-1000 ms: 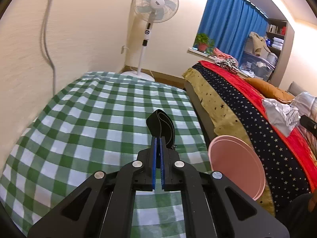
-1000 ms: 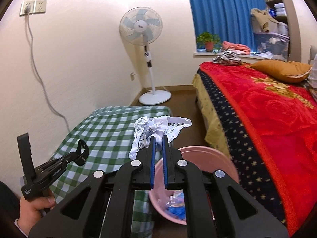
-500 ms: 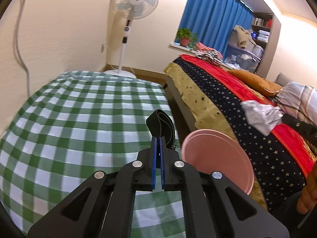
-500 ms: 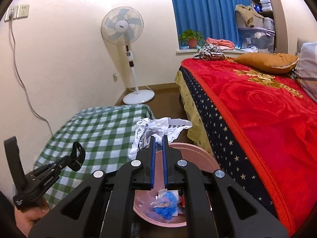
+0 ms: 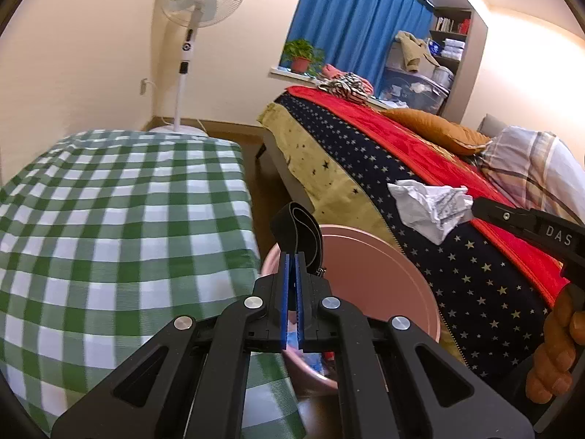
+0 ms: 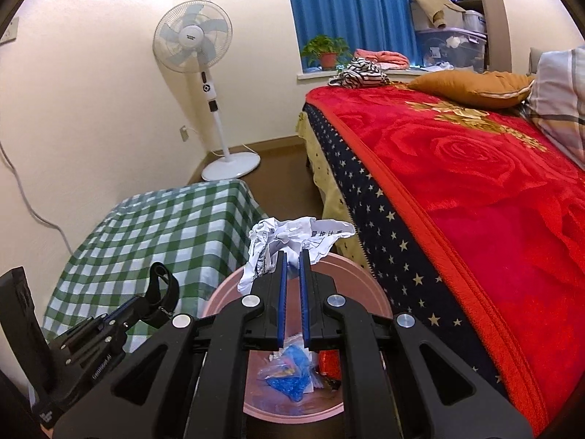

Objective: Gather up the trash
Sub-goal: 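Open both tools to drop the strap and paper into the bin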

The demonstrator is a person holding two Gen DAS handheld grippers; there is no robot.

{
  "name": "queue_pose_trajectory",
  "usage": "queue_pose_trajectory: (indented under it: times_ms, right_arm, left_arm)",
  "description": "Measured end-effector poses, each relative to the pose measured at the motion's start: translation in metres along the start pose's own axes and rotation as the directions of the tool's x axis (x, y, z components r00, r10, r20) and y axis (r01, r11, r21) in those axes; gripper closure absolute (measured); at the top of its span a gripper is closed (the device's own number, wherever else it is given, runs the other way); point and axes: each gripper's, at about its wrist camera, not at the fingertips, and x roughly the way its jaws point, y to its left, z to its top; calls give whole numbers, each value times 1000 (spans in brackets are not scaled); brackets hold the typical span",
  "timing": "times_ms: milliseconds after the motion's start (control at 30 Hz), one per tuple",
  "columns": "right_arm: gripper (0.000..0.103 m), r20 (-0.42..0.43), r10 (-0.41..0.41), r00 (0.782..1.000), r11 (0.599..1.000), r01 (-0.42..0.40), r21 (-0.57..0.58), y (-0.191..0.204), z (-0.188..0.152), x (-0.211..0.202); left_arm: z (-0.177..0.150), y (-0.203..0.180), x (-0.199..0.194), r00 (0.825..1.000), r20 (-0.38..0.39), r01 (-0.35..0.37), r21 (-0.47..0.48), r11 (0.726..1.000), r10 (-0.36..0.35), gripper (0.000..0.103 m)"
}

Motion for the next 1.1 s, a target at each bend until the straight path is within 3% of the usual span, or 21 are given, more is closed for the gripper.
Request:
queue_pose_trajectory:
  times_ms: [433,567,633,700,733,767,867,1000,1100]
  right_arm:
    - [96,-29,-50,998,999,50,-4,-4,-1,14]
    - [93,-31,-62,998,998,62,2,-5,-1,14]
    - [90,-28,-74,997,997,74,17,-7,-1,13]
    - [67,-20,-82,996,995,83,54,-11,-1,10]
    - [48,-11,-81,997,994,82,73,-13,-1,7]
    - [42,-2,-80,997,993,80,84,-15,-1,4]
    - [35,26,-64,998,992,60,109,-17,-2,-6]
    - [17,66,-45,997,993,37,112,-12,-5,-25]
    - [9,90,-30,996,996,22,91,-4,-9,-40]
  left_arm:
    - [-2,-7,23,998,-31,45,-11,999,-45,100]
    - [0,-12,26,994,-37,101,-1,995,-101,99]
    - [0,-16,29,990,-57,128,14,992,-127,88]
    - [0,-17,28,987,-59,154,21,988,-153,52]
    - [0,-16,26,986,-53,158,22,987,-157,50]
    - [1,-13,23,986,-48,159,18,987,-158,50]
    - [7,-4,7,986,-17,164,-1,987,-164,46]
    - [14,1,-25,993,40,109,28,994,-110,19]
    - [19,2,-49,996,67,57,48,997,-60,13]
